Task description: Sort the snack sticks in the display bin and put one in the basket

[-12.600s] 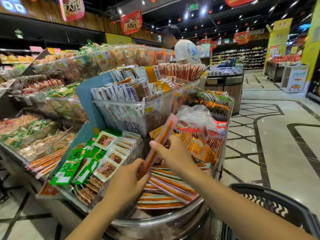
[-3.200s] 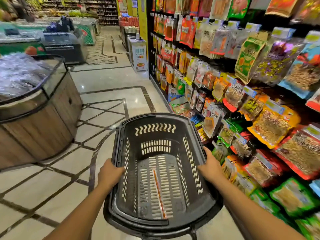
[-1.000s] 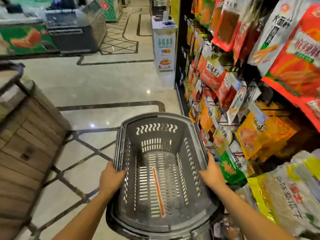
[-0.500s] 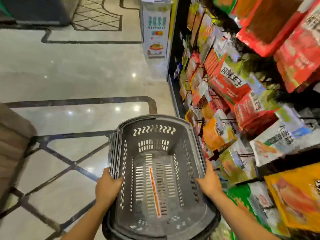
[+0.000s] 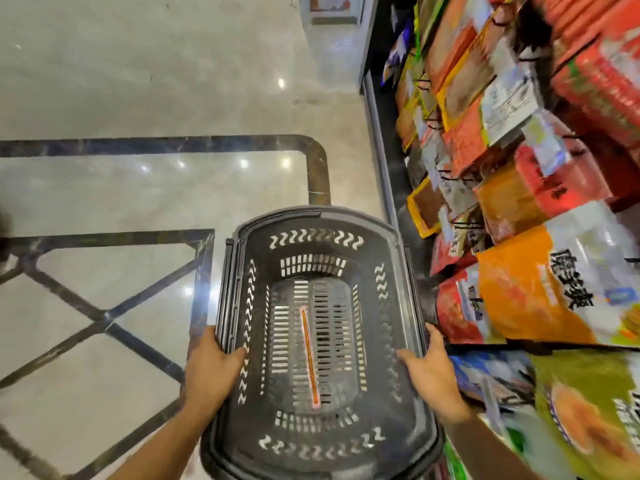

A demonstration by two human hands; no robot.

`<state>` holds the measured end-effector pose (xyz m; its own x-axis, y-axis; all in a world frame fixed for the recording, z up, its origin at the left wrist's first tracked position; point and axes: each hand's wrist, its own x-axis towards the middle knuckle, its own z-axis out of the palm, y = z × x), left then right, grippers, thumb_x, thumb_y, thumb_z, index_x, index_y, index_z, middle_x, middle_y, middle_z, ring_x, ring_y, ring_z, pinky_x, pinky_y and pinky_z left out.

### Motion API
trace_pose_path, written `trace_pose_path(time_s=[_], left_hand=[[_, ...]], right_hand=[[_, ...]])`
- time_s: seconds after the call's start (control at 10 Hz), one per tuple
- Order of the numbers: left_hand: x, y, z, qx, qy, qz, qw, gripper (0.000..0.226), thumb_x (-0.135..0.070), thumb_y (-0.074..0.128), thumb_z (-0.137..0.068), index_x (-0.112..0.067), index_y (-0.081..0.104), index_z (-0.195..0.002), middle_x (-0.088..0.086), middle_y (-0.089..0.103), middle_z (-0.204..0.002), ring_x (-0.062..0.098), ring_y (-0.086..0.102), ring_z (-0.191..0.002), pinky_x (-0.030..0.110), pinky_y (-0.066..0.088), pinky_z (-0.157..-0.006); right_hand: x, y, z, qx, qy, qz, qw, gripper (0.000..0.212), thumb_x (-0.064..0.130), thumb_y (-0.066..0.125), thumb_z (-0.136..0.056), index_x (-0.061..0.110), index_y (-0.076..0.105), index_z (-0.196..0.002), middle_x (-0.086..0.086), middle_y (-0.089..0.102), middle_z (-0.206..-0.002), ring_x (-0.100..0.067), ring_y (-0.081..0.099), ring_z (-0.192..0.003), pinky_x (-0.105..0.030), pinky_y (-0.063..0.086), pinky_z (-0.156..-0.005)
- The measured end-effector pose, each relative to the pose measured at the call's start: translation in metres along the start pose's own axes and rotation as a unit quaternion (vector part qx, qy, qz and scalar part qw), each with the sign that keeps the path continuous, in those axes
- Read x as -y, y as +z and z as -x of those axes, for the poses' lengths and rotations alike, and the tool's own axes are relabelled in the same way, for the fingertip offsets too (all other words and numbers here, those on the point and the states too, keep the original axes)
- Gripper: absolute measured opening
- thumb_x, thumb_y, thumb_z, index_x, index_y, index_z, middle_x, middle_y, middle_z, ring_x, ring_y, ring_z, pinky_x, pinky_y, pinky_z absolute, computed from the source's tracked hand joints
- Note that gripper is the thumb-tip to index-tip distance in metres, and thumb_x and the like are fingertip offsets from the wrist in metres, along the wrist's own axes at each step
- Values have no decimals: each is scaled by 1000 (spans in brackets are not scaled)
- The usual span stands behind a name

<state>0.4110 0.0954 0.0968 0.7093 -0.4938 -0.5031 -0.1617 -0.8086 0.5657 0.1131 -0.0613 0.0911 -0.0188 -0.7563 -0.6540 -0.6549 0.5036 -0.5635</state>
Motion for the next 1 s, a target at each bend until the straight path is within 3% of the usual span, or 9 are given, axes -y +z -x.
trace_pose_path(time_s=[0.2, 0.3, 0.4, 0.5, 0.6, 0.7, 0.8, 0.9, 1.0], left_hand=[[29, 75, -70, -10, -21, -2, 1000, 43, -22, 79, -82, -21, 50, -115, 8, 65, -108, 32, 63, -97, 41, 49, -85], [40, 89, -82, -8, -33, -20, 999, 46, -25, 78, -83, -18, 48, -116, 15, 67, -117, 36, 64, -101, 43, 51, -87], [54, 97, -96, -5, -45, -57, 997, 49, -27, 78, -83, -10, 49, -118, 20, 69, -115, 40, 66, -98, 45, 54, -84], [60, 99, -105, -1, -48, -80, 996, 49, -28, 77, -84, -10, 46, -117, 22, 69, -116, 42, 66, -98, 47, 56, -85], [66, 97, -108, 15, -55, -118, 991, 53, -34, 71, -89, -13, 39, -125, 21, 66, -124, 43, 66, -103, 49, 53, -90], [65, 86, -110, 90, -82, -168, 978, 50, -40, 66, -92, -14, 37, -123, 19, 65, -125, 41, 65, -109, 44, 50, -90], [66, 63, -118, 199, -76, -238, 948, 55, -50, 64, -85, -10, 50, -120, 13, 67, -123, 33, 66, -109, 37, 53, -92], [12, 19, -96, 248, -37, -304, 919, 49, -48, 56, -90, -14, 51, -126, 8, 63, -130, 26, 63, -116, 34, 50, -98], [-56, -20, -63, 222, 53, -338, 913, 44, -47, 52, -97, -21, 53, -132, 2, 62, -136, 23, 61, -121, 35, 47, -102]], right_hand=[[-47, 43, -99, 16, -2, -6, 1000, 90, 26, 77, -81, 26, 26, -156, -8, 50, -148, -28, 49, -136, -48, 38, -115], [-52, 52, -107, 20, 16, -9, 1000, 86, 21, 75, -88, 28, 24, -157, -2, 46, -150, -26, 47, -136, -46, 39, -114], [-56, 65, -116, 40, 44, -3, 998, 83, 10, 70, -93, 24, 20, -159, 1, 42, -147, -29, 45, -137, -36, 39, -108], [-58, 70, -121, 42, 34, 26, 998, 82, 6, 66, -95, 18, 18, -160, -6, 34, -158, -23, 35, -143, -32, 28, -114], [-55, 73, -119, 66, 26, 71, 995, 81, 3, 62, -96, 16, 14, -160, -7, 33, -159, -21, 38, -139, -22, 28, -103], [-50, 72, -116, 102, 52, 133, 984, 90, 13, 63, -97, 21, 0, -162, -9, 36, -159, -30, 49, -134, -28, 42, -95], [-30, 58, -97, 152, 58, 207, 965, 83, 23, 59, -98, 20, 7, -162, -12, 43, -155, -30, 54, -130, -32, 44, -102], [20, 26, -56, 174, 38, 273, 945, 69, 26, 49, -98, 18, 21, -160, -13, 48, -151, -26, 56, -120, -34, 43, -104], [68, -3, -18, 141, -11, 319, 937, 57, 24, 51, -95, 14, 38, -149, -15, 52, -146, -32, 54, -128, -37, 45, -105]])
